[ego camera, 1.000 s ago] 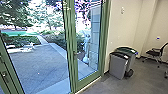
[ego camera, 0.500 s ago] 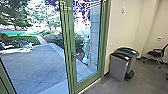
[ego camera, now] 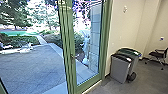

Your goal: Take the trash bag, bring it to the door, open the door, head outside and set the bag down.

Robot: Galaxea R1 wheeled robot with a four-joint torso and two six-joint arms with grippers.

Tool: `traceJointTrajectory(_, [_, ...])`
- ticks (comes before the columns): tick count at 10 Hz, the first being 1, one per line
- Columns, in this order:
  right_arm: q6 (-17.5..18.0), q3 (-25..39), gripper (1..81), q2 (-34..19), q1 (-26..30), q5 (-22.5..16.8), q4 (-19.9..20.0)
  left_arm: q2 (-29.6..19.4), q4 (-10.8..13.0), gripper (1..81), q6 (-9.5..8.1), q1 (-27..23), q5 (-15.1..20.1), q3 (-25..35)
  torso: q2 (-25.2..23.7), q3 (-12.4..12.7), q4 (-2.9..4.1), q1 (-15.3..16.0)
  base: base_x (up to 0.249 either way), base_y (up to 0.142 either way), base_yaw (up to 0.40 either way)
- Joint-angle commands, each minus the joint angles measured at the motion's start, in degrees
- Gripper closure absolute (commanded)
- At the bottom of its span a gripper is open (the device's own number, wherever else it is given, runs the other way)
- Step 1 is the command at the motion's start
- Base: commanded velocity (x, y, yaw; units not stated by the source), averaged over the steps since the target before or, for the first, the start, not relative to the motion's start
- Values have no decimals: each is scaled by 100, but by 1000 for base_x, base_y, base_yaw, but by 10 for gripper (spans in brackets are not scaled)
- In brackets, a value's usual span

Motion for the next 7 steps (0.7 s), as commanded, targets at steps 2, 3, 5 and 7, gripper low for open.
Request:
traceJointTrajectory(2, [-33,48,10,58,237,-379,-64,-1,67,811,38,-390,208,3,0,0,0,0,154,0,0])
traceJointTrajectory(3, [-33,48,10,66,237,-379,-64,-10,59,811,30,-389,208,3,0,0,0,0,153,-64,0])
traceJointTrajectory(5, [-33,48,10,58,237,-379,-64,-2,58,811,30,-382,208,3,0,0,0,-2,154,-76,0])
traceJointTrajectory(7, [-33,31,10,66,229,-379,-64,-18,58,811,38,-382,208,3,0,0,0,2,154,-76,0])
